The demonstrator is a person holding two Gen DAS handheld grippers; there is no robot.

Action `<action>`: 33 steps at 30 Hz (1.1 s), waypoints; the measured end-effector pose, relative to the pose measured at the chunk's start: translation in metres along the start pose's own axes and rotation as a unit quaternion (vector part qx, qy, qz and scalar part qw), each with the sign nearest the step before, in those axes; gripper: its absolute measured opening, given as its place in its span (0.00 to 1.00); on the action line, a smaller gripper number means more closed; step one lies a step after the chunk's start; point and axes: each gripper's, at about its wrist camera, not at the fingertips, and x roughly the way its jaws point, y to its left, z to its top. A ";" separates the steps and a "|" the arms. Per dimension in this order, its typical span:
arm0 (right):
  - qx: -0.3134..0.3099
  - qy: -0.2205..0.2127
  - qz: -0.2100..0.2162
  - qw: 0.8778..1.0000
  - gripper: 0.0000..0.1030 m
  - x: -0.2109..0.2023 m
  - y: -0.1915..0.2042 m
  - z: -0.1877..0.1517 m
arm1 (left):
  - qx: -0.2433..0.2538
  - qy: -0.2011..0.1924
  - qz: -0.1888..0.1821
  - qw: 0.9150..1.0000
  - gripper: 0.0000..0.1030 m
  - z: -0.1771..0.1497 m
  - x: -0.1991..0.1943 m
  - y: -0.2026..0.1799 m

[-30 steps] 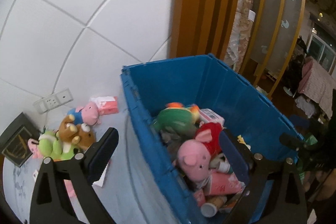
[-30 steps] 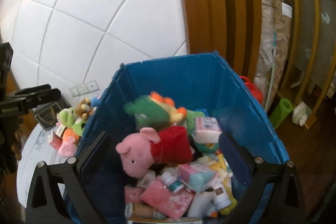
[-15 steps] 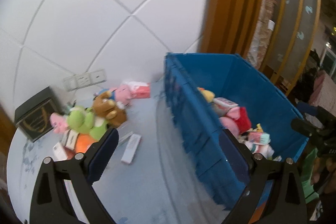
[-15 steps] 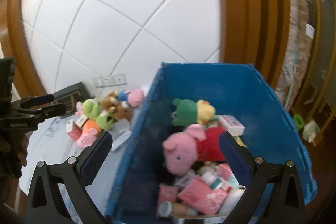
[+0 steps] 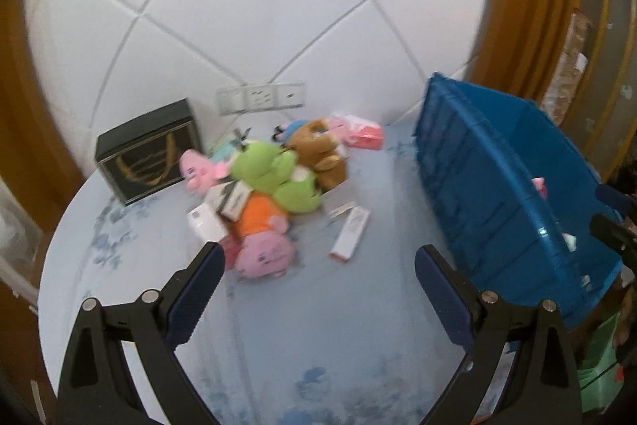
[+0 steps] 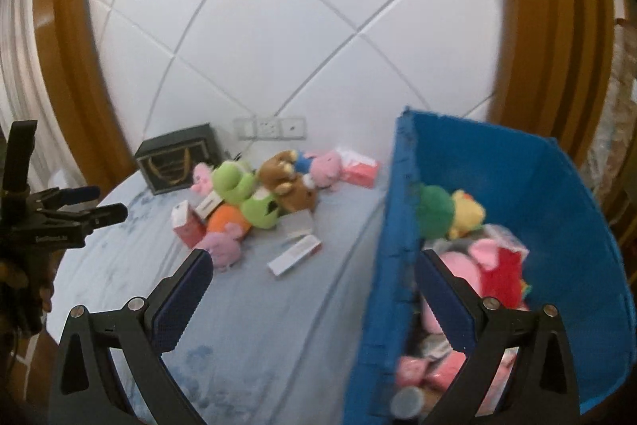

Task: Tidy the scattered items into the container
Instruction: 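Move both tools back over the toy pile on the table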

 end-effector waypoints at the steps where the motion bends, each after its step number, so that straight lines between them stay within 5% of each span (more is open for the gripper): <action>1: 0.000 0.006 0.003 1.000 1.00 0.006 0.007 -0.001 | -0.003 0.003 0.004 1.000 0.95 -0.003 0.002 0.008; 16: -0.012 0.077 0.001 0.997 1.00 0.113 0.075 -0.022 | -0.048 0.054 0.049 0.996 0.95 -0.025 0.074 0.104; 33: 0.004 0.162 -0.046 0.986 1.00 0.309 0.076 -0.065 | -0.123 0.110 0.075 0.983 0.95 -0.038 0.253 0.164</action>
